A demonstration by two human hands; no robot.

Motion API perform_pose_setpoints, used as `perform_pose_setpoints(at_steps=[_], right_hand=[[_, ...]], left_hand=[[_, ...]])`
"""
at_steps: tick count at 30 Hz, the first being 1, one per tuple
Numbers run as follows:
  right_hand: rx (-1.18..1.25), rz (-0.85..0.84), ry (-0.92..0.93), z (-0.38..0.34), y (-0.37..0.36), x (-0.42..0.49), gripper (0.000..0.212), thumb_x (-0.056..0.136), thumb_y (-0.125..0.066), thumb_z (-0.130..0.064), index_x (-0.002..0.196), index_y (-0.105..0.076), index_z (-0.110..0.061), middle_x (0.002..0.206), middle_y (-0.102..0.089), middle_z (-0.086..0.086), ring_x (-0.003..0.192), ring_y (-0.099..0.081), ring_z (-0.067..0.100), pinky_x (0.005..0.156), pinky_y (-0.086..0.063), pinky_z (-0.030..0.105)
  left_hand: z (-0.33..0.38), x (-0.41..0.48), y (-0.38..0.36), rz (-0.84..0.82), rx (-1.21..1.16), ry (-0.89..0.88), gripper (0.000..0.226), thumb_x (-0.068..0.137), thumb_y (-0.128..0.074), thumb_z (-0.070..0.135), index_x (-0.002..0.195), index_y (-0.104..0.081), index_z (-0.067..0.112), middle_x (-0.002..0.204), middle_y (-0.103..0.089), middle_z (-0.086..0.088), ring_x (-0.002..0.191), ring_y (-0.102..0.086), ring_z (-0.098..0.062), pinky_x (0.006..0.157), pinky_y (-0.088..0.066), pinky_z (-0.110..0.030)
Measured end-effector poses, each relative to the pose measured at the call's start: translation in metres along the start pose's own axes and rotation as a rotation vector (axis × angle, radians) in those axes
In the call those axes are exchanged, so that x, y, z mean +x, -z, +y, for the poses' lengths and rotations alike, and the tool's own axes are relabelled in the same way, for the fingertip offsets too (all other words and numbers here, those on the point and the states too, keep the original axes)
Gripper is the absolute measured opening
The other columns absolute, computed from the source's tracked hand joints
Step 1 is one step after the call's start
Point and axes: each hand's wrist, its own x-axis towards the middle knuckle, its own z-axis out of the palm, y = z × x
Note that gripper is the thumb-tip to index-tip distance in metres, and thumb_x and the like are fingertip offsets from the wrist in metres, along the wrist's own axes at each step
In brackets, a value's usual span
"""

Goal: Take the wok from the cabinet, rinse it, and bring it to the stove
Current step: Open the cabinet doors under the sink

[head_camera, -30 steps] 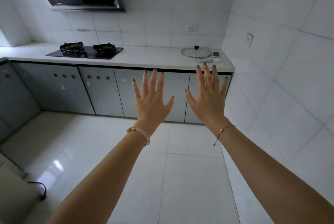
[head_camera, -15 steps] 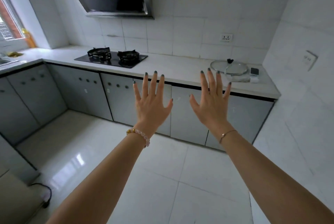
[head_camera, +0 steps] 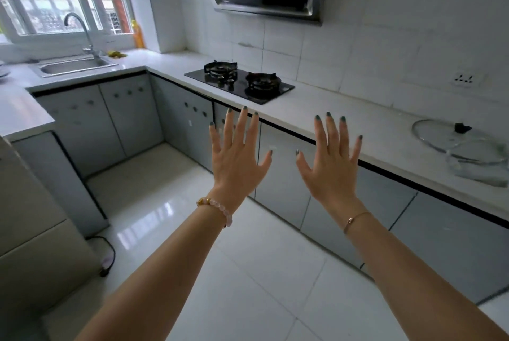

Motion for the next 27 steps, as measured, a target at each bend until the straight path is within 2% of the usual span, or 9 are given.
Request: perform_pose_setpoints(at_steps=[6,14,27], right_hand=[[0.041,-0.026,0.083,-0.042,-0.073,0.076,0.072,0.091,-0.043,-0.045,0.150,-0.012,-0.018,0.160,-0.008,0.005,0.147,-0.001,0.025,0.115,-0.004,0.059],[0.113,-0.041,0.171,-0.129,-0.152,0.179,0.070,0.090,-0.037,-0.046,0.150,-0.013,-0.018,0.159,-0.015,0.006,0.147,-0.007,0.027,0.114,-0.005,0.058],[0.288,-0.073,0.330,-0.242,-0.264,0.296,0.068,0.090,-0.043,-0.042,0.149,-0.019,-0.016,0.157,-0.020,0.007,0.145,-0.011,0.030,0.112,-0.010,0.062]], left_hand=[[-0.068,0.059,-0.051,0.010,0.029,0.087,0.081,0.083,-0.049,0.054,0.147,-0.018,0.016,0.156,-0.018,-0.009,0.145,-0.008,-0.031,0.114,0.001,-0.055],[-0.179,0.142,-0.093,0.049,0.084,0.164,0.078,0.085,-0.046,0.053,0.148,-0.016,0.017,0.157,-0.015,-0.007,0.145,-0.005,-0.030,0.114,0.001,-0.055],[-0.318,0.195,-0.141,0.098,0.199,0.349,0.075,0.084,-0.049,0.050,0.146,-0.023,0.016,0.155,-0.022,-0.009,0.145,-0.009,-0.030,0.114,-0.003,-0.056]])
